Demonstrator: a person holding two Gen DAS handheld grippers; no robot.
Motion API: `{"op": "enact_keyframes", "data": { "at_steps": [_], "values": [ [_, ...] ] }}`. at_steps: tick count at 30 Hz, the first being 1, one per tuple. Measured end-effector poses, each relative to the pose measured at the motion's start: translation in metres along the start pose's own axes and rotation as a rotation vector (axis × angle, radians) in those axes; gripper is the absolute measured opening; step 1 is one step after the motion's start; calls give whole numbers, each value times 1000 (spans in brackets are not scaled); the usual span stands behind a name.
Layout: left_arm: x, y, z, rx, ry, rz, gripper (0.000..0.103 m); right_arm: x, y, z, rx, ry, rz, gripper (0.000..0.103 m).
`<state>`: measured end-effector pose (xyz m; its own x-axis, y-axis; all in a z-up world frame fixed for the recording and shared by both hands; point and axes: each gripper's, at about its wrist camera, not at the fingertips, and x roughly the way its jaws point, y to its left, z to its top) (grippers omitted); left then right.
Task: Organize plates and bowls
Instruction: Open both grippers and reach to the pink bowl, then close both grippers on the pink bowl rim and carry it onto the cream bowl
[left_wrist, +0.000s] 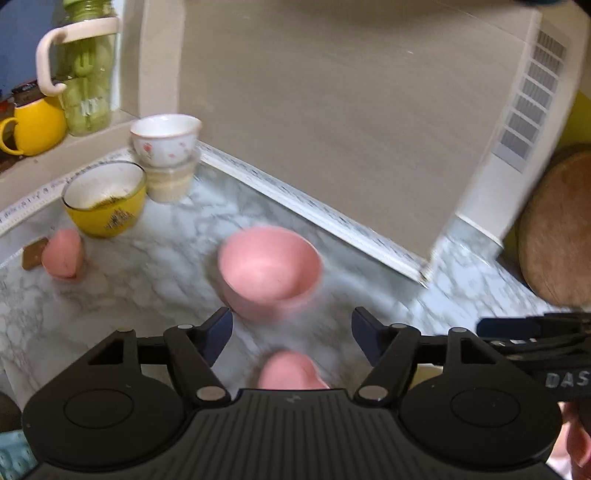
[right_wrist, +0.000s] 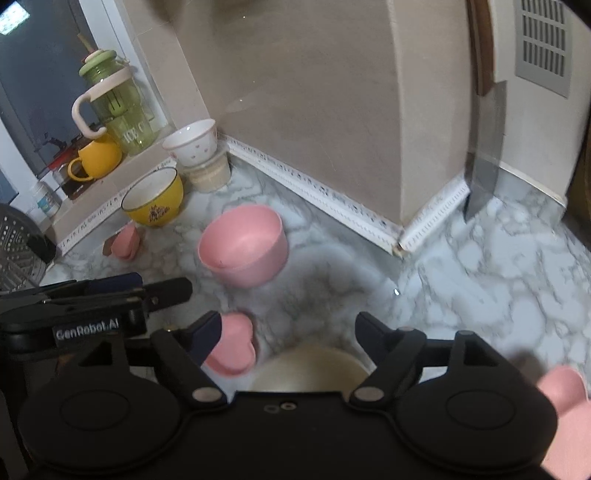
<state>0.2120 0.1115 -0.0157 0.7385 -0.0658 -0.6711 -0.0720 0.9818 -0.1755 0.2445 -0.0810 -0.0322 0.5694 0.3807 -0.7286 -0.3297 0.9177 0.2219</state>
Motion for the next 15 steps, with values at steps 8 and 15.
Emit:
{"op": "enact_keyframes", "data": {
  "at_steps": [8, 15],
  "values": [
    [67, 43, 36, -8, 64, 51, 71, 62, 6, 44, 38, 26, -15, 76],
    [112, 59, 42, 8, 116, 70, 66, 122, 6, 54, 89, 108, -65, 56]
  ]
}}
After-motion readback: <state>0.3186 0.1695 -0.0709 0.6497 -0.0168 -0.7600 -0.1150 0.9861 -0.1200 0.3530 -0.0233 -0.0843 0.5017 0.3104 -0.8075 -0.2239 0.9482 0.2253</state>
